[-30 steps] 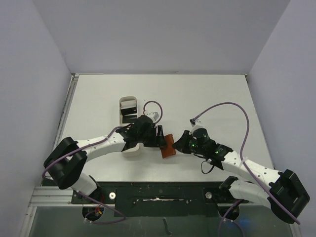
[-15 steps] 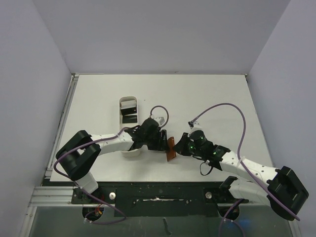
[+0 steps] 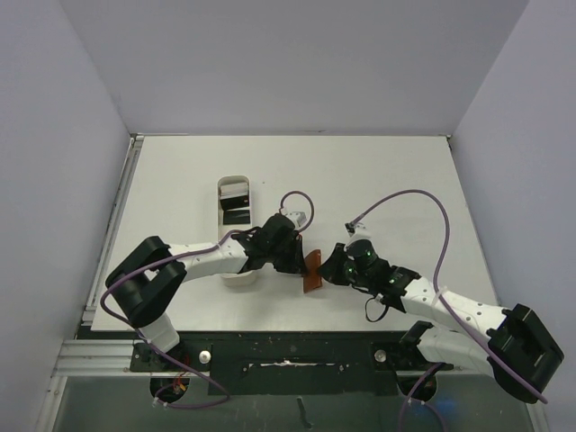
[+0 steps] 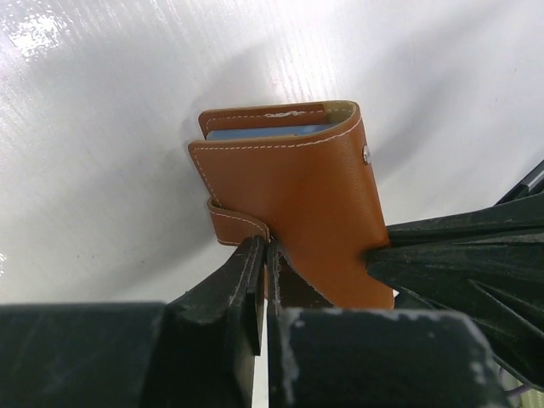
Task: Put the credit cards into the card holder
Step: Open the card holder at the center of the board.
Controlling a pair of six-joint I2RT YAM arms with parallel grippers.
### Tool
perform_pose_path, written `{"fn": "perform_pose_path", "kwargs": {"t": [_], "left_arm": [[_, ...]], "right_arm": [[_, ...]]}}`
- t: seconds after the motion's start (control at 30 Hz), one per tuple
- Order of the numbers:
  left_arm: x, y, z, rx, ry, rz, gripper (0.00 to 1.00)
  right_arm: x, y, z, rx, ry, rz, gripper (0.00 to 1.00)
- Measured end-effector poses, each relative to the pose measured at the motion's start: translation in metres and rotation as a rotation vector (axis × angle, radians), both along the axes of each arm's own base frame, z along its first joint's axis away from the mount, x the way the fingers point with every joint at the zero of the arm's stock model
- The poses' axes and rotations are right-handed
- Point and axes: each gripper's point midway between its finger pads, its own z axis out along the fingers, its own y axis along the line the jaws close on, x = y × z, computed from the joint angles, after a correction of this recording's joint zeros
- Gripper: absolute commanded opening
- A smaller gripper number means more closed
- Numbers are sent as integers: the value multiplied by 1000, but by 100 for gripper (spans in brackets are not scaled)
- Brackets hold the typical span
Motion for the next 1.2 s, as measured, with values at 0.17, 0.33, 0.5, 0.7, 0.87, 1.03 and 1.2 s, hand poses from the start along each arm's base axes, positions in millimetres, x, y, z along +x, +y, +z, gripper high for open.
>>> {"fn": "perform_pose_path", "kwargs": {"t": [0.17, 0.33, 0.5, 0.7, 0.87, 1.03, 1.2], "left_arm": [[-1, -1, 0, -1, 1, -3, 0], [1, 7, 0, 26, -8, 16, 0], [-1, 18, 4, 43, -14, 37, 0], [-4, 19, 24, 1, -38, 39, 0], [-5, 15, 46, -59, -54, 45, 0], [-7, 10, 64, -120, -60, 44, 0], [-8, 8, 72, -150, -58, 41, 0]], "right_arm": [[-2, -6, -3, -16, -4, -14, 0], [-2, -15, -7, -56, -1, -41, 0], [-2, -27, -18, -107, 22, -76, 12], [-8, -43, -34, -191, 74, -105, 40], [-11, -48, -29, -235, 90, -98, 46], [-6, -34, -3, -169, 35, -59, 52], [-9, -18, 9, -116, 7, -17, 54]]}}
